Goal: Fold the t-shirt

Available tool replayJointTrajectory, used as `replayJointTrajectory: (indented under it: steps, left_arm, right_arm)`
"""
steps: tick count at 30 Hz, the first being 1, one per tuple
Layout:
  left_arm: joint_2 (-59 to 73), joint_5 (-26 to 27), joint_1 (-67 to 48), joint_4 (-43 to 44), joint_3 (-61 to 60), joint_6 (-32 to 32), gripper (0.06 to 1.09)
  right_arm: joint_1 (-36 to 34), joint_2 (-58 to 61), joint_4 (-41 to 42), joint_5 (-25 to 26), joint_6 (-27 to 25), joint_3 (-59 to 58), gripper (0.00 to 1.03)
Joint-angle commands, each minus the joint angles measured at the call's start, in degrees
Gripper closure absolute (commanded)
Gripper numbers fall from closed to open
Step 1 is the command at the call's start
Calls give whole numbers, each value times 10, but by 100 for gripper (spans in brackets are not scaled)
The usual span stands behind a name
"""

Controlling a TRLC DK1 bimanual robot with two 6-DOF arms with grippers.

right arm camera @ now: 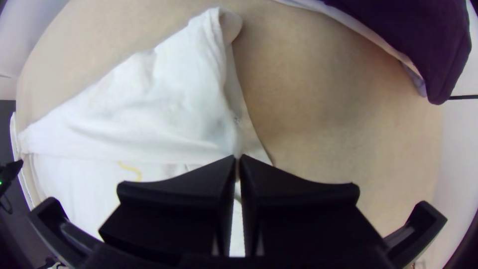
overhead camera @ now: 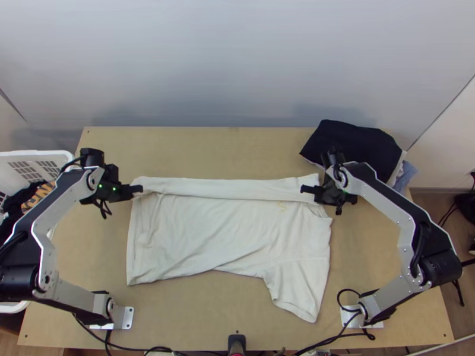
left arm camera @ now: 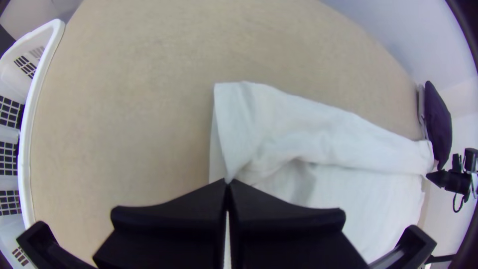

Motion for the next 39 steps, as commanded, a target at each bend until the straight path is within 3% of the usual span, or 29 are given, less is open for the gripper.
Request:
replayJointTrajectory:
  steps: [1, 22, 24, 25, 26, 27, 28, 30, 34, 39]
  left_arm:
    - [-44, 2, -17, -18, -31, -7, 105]
    - [-60, 16, 3, -47, -31, 2, 104]
    - [-63, 41, 1, -54, -39, 5, 90]
    - [-69, 45, -1, -49, -43, 6, 77]
    - [-77, 46, -6, -53, -47, 14, 60]
    - [-89, 46, -15, -55, -56, 29, 43]
    - [-100, 45, -20, -56, -62, 36, 29]
    - [-123, 45, -32, -63, -71, 49, 12]
    - [-135, 45, -30, -75, -64, 47, 10]
    - [-143, 45, -19, -99, -40, 42, 10]
  right_arm:
    - [6, -9, 49, 26, 8, -48, 100]
    - [1, -18, 108, 63, 9, -86, 100]
    - [2, -29, 108, 63, 10, -85, 100]
    - [2, -37, 108, 63, 10, -86, 100]
    - [2, -46, 108, 63, 10, -87, 97]
    - [2, -54, 108, 63, 10, -88, 86]
    - [2, -64, 107, 63, 12, -89, 72]
    - [1, -87, 105, 63, 13, -94, 40]
    - [-3, -145, 64, 63, 13, -87, 16]
    - [7, -237, -54, 47, 49, -88, 9]
